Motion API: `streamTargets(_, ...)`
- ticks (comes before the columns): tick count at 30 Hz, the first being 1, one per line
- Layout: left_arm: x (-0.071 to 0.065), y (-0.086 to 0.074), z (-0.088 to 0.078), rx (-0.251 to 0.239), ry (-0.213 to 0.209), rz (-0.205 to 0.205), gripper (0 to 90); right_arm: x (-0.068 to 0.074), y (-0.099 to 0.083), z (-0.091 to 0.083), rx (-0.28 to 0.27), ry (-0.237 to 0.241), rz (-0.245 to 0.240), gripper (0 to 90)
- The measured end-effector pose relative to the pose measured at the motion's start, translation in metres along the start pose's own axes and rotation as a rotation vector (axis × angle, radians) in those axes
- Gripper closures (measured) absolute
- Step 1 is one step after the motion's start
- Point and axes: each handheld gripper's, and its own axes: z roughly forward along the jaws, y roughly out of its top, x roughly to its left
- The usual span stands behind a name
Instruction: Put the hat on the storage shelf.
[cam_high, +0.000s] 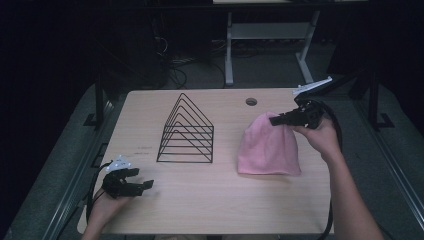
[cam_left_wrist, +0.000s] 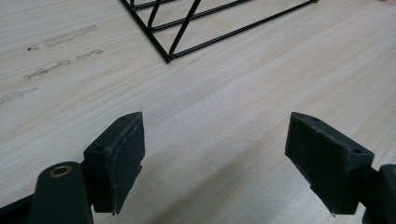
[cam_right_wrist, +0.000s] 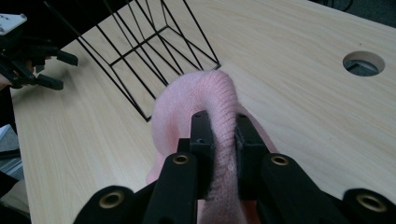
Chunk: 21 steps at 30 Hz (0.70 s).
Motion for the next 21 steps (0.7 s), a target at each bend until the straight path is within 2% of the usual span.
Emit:
streamTargets(9,-0.001,0.002,-0.004,-0.014,-0.01,0.004,20.6,0.013,0.01,-0.01,-0.011,-0.003,-0.048,80.8)
streamTargets(11,-0.002,0.002,-0.004,-0.02,-0.011,-0.007,20.7,0.016,0.012,-0.012,-0.009,-0.004,-0.056,80.8)
streamTargets(16,-0.003,0.006,-0.005,-0.017,-0.019,0.015,21.1,0.024,0.018,-0.016,-0.011,-0.005,-0.085,80.8)
streamTargets(21,-0.004,0.01,-0.007,-0.032,-0.032,0.012,21.8,0.031,0.024,-0.021,-0.019,0.005,-0.107,80.9)
